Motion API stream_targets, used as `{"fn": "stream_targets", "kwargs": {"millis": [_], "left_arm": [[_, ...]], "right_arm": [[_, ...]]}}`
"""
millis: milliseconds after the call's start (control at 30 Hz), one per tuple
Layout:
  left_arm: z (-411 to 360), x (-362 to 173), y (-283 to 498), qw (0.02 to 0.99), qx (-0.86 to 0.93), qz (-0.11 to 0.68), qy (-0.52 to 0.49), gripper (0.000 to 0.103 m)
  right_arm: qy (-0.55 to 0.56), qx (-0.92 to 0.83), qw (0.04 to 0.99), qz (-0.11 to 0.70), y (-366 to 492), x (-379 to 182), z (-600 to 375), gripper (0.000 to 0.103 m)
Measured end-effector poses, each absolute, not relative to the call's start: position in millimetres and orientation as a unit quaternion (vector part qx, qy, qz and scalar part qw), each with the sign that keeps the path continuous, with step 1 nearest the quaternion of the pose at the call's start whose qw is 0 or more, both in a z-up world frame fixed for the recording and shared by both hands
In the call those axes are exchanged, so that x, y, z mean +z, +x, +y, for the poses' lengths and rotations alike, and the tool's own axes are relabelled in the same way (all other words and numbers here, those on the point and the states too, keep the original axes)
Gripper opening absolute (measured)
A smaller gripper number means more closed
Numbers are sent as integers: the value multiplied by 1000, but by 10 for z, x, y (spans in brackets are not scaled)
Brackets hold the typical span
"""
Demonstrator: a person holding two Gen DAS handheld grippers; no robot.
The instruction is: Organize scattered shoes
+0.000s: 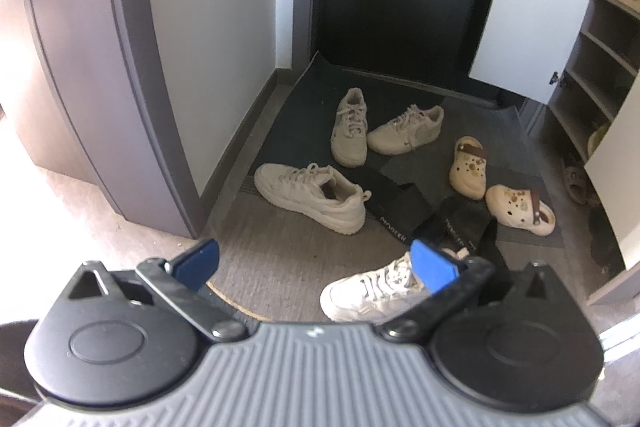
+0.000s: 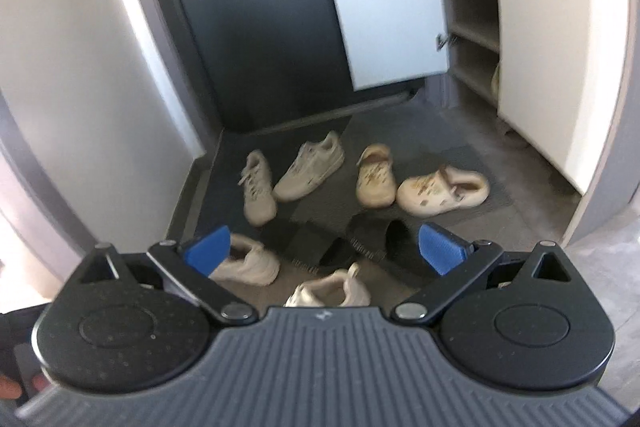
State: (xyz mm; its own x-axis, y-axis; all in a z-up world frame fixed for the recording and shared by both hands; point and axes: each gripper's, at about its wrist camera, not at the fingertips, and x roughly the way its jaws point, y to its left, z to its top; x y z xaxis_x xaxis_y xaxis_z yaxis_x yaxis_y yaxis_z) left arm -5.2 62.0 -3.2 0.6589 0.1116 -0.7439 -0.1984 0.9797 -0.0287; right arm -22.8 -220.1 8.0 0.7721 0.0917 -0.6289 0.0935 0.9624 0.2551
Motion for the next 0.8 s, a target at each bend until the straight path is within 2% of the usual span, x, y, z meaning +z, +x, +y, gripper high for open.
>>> {"fn": "stream_targets", "kwargs": {"millis": [167,333,400,467,567,700,800], "left_arm": [[562,39,-115,920,71,383,-47,103],[523,138,-227,936,41,346,-56,103],[554,212,-318,950,25,305,-66,103],[704,327,-467,965,7,240,-104,103],[803,449,-560,977,-7,193,-94,103],[812,407,-536,980,-33,187,-58,103],[705,254,-369,971,-45,227,-62,103]], "right_arm": [[247,5,886,393,-115,-216,-2415,103],[268,37,896,352,-170,-205,-2370,103],[259,44,909,324,-184,-144,-2337,103],[225,55,936,266,-289,27,-2251,103],[168,67,969,168,-493,317,-2097,103],[111,74,983,125,-580,626,-1835,103],[104,74,983,131,-564,727,-1731,103]]}}
